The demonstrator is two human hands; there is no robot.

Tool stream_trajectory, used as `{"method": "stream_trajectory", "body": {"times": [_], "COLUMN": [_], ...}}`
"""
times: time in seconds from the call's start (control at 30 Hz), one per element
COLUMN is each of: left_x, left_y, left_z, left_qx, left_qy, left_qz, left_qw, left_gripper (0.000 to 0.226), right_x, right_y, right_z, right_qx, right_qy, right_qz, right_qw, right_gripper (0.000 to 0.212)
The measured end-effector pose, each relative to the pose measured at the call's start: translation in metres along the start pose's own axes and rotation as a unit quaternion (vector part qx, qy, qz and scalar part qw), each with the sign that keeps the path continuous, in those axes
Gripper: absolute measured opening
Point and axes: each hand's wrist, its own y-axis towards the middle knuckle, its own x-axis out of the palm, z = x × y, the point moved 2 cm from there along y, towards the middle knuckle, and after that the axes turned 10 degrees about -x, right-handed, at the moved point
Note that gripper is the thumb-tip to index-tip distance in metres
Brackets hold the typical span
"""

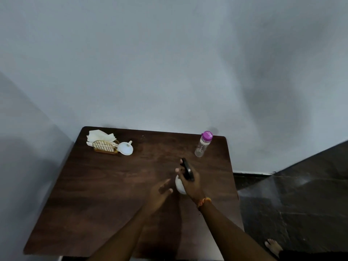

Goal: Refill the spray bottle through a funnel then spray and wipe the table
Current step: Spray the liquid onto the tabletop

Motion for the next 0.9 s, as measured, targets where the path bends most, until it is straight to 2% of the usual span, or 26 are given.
{"method": "stream_trajectory", "body": {"times": [0.07, 0.2, 0.5, 0.6, 0.7, 0.8, 0.9], "left_x": [-0.007, -0.02, -0.034, -0.034, -0.035, -0.037, -0.037], "left_y": [0.005, 0.027, 0.09, 0.103, 0.11, 0.111, 0.113], "left_z": [0.023, 0.059, 0.071, 0.07, 0.066, 0.06, 0.051], "left_qx": [0.024, 0.133, 0.099, 0.102, 0.091, 0.08, 0.064], "left_qy": [0.005, 0.096, 0.186, 0.193, 0.209, 0.224, 0.226], "left_qz": [0.01, 0.051, 0.08, 0.09, 0.1, 0.079, 0.055], "left_qw": [1.0, 0.985, 0.974, 0.972, 0.969, 0.968, 0.971], "left_gripper": [0.043, 0.051, 0.067, 0.067, 0.066, 0.066, 0.065], "right_x": [0.013, 0.035, 0.086, 0.103, 0.119, 0.13, 0.131], "right_y": [0.029, 0.082, 0.151, 0.166, 0.171, 0.165, 0.16], "right_z": [-0.004, -0.007, 0.014, 0.028, 0.045, 0.06, 0.066], "right_qx": [-0.017, -0.035, -0.017, -0.009, 0.009, 0.033, 0.037], "right_qy": [0.009, 0.035, 0.056, 0.074, 0.074, 0.082, 0.032], "right_qz": [0.006, 0.027, 0.057, 0.082, 0.098, 0.082, 0.068], "right_qw": [1.0, 0.998, 0.997, 0.994, 0.992, 0.993, 0.996], "right_gripper": [0.03, 0.026, 0.018, 0.009, 0.029, 0.052, 0.067]}}
